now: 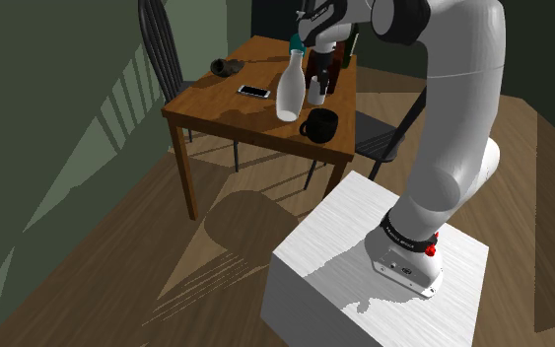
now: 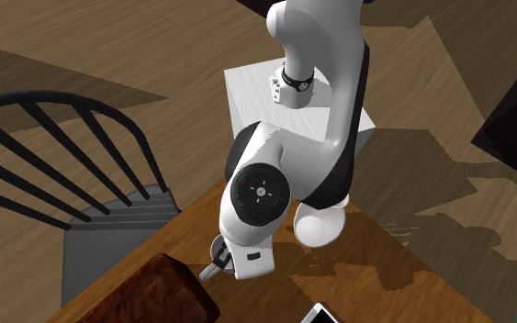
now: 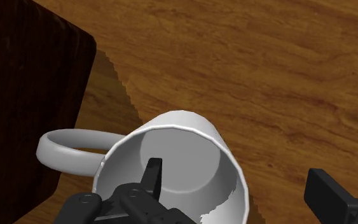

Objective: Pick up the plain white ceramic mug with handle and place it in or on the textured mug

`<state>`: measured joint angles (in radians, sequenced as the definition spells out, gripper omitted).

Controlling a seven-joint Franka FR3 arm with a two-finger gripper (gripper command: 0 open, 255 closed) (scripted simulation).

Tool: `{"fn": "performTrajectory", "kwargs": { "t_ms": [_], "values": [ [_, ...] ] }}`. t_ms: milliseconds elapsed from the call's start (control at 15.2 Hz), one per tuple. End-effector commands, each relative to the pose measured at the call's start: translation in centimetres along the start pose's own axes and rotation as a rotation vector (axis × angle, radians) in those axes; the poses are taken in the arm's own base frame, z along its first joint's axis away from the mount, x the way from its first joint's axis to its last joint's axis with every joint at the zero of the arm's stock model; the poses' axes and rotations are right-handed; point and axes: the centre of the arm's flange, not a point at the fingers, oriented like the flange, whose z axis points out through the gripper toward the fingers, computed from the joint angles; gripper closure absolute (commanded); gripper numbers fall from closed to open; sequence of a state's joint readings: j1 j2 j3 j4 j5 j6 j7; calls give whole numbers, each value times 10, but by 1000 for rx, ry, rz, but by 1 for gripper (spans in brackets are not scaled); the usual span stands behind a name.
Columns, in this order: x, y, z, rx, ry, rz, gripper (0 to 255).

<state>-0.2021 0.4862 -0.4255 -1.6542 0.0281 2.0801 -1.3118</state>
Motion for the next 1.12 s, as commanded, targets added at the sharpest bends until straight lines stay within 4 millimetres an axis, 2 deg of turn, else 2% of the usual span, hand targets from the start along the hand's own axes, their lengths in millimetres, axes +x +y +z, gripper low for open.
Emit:
{"fn": "performTrajectory", "kwargs": {
  "t_ms": [0, 330, 396, 990, 1056],
  "values": [
    [0, 0, 2, -1, 0, 0, 0],
    [0, 0, 2, 0, 0, 0, 0],
    [0, 0, 2, 0, 0, 0, 255],
    [0, 0, 2, -1, 0, 0, 255],
    [0, 0, -4, -1, 0, 0, 255]
  ]
}}
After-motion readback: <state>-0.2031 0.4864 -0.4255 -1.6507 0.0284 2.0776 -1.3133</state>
